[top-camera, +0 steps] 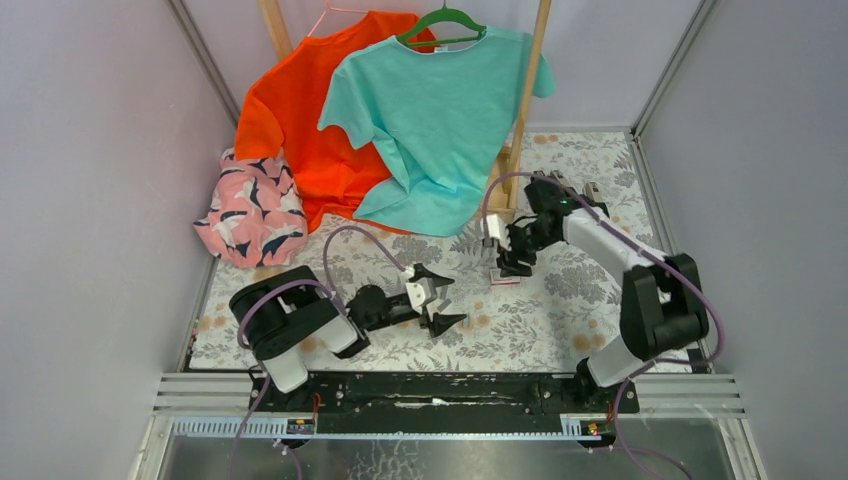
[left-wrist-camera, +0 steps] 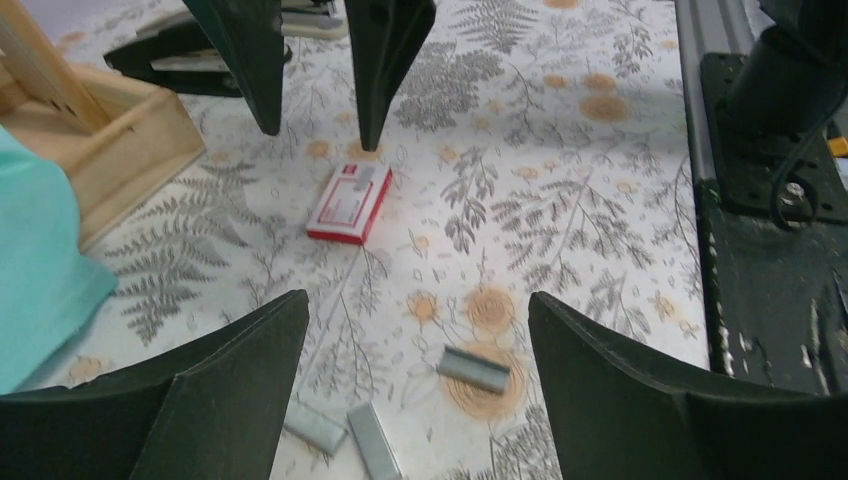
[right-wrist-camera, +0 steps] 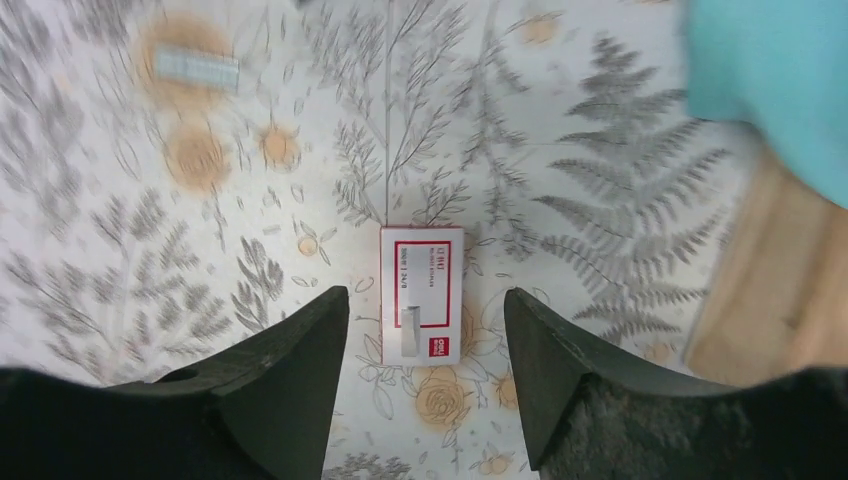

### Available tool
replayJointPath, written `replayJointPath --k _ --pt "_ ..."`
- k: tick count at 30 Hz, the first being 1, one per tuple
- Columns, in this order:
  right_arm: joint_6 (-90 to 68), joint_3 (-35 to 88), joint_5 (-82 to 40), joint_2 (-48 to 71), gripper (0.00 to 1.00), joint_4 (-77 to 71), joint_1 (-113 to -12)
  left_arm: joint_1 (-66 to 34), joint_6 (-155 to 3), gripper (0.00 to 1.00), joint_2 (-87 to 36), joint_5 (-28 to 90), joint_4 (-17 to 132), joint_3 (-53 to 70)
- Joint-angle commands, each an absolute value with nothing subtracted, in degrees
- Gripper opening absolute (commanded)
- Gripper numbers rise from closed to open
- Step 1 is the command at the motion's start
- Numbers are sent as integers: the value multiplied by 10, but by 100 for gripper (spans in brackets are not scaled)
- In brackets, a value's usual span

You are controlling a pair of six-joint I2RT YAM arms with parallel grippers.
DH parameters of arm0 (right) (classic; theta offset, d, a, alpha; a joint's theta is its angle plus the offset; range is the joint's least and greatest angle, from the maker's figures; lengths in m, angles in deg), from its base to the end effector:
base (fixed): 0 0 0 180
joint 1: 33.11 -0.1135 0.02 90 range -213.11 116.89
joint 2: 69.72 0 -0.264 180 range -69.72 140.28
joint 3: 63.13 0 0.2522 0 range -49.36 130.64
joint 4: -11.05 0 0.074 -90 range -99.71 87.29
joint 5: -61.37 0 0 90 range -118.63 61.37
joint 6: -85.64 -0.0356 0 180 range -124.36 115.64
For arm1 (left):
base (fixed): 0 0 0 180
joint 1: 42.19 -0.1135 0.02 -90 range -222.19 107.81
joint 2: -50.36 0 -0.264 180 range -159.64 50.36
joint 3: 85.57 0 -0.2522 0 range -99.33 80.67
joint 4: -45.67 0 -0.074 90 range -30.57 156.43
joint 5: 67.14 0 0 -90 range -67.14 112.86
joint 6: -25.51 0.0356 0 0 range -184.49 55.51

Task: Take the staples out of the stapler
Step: Move the staple box to the center of the board.

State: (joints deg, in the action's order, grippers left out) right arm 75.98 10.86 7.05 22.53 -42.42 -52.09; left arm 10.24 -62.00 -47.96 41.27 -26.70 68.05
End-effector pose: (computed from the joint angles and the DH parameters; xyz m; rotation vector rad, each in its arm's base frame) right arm 0.2789 0.1179 0.2005 -2.0008 1.5285 0.4897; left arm 0.1400 -0.2004 0.1358 0.9819 1.3158 -0.9272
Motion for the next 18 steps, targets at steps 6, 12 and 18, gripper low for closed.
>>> replayJointPath --k 6,12,18 --pt "232 103 210 127 65 -361 -420 110 -561 85 -507 412 -198 589" --pt "-3 11 333 139 61 -244 -307 111 -460 87 -529 435 -78 515" --pt "-31 -26 335 152 61 -190 -302 92 -488 85 -577 463 -6 438"
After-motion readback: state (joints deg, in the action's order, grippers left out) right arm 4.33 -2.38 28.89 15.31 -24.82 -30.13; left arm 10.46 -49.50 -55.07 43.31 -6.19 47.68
